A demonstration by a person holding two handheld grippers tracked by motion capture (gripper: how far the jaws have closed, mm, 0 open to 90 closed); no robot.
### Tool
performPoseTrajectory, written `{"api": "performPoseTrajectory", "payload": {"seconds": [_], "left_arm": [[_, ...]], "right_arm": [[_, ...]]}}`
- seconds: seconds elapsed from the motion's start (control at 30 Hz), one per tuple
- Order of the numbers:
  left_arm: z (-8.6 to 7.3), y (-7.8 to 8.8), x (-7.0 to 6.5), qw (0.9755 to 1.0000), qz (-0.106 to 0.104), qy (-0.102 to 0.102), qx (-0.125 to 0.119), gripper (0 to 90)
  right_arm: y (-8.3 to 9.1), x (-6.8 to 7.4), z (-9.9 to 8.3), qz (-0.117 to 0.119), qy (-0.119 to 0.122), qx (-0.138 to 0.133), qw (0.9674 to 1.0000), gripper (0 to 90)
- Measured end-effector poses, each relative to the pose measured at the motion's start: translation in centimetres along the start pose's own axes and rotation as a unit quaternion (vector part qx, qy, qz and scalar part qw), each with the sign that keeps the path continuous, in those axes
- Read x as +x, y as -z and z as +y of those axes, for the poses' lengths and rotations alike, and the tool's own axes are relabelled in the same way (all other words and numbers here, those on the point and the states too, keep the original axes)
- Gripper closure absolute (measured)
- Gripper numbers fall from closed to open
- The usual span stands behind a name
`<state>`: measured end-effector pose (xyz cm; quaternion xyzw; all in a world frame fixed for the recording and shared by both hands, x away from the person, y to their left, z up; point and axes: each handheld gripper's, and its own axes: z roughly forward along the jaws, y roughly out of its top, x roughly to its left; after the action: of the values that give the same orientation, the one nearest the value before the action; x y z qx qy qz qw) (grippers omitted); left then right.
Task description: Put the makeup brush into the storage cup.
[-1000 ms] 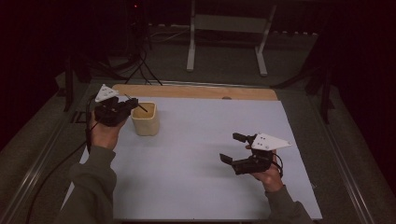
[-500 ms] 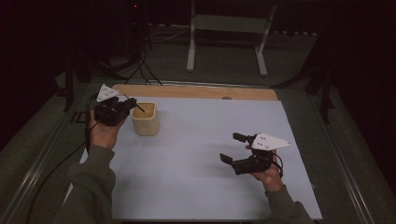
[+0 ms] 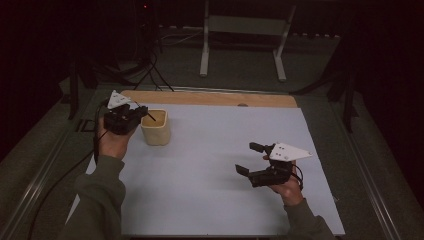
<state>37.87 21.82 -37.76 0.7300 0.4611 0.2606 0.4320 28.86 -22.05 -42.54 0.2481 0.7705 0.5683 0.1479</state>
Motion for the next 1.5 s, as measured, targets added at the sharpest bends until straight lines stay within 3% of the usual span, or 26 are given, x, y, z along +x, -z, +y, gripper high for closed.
{"api": "performPoseTrajectory", "payload": {"seconds": [0.9,1.07,1.1,1.17,1.23,1.27,1.5], "left_arm": [[-1.1,-1.3,0.6,0.9995,0.005,0.006,0.03,85.7],[-1.2,-1.4,0.7,0.9996,-0.002,0.01,0.027,84.7],[-1.3,-1.3,0.7,0.9997,-0.006,0.016,0.018,76.0],[-1.2,-1.1,0.9,0.9993,-0.016,0.033,0.004,46.1],[-1.2,-1.2,0.9,0.9991,-0.003,0.04,0.014,21.0],[-1.2,-1.2,1.0,0.9989,-0.004,0.043,0.016,14.4],[-1.4,-1.1,1.5,0.9981,0.006,0.057,0.02,7.5]], "right_arm": [[-0.1,0.0,-0.1,0.001,0.0,0.0,1.0,10.5],[-0.1,0.0,-0.1,0.001,0.0,0.001,1.0,10.5],[-0.1,0.0,-0.1,0.001,0.0,0.001,1.0,10.5],[-0.1,0.0,-0.1,0.001,0.0,0.001,1.0,10.5],[-0.1,0.0,-0.1,0.001,-0.001,0.0,1.0,10.5],[-0.1,0.0,-0.1,0.001,-0.001,0.0,1.0,10.5],[-0.1,0.0,-0.1,0.001,0.0,0.001,1.0,10.5]]}}
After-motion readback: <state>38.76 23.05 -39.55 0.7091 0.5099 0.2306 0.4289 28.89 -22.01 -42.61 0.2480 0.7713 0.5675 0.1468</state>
